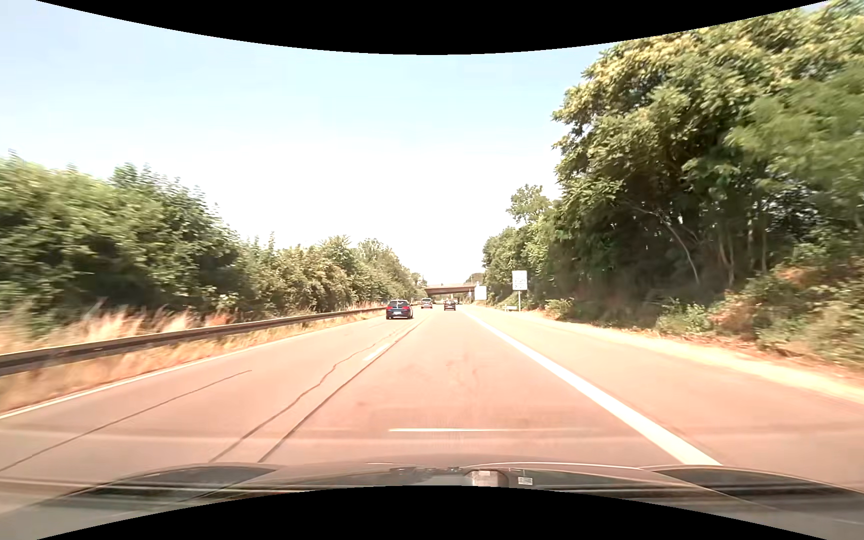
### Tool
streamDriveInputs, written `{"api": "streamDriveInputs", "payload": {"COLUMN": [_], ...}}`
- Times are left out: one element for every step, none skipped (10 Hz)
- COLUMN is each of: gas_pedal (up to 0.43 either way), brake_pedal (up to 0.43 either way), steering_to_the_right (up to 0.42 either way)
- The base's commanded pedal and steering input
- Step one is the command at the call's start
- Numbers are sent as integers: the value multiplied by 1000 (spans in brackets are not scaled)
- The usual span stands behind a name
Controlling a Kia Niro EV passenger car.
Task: Follow the waypoints while adhering to traffic rules and regulations
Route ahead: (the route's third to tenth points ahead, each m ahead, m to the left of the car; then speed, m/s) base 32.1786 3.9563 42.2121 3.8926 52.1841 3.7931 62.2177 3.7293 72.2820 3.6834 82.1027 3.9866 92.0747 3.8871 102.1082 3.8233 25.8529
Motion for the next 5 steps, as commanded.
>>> {"api": "streamDriveInputs", "payload": {"gas_pedal": [138,138,138,138,138], "brake_pedal": [0,0,0,0,0], "steering_to_the_right": [-1,-1,-1,-1,-1]}}
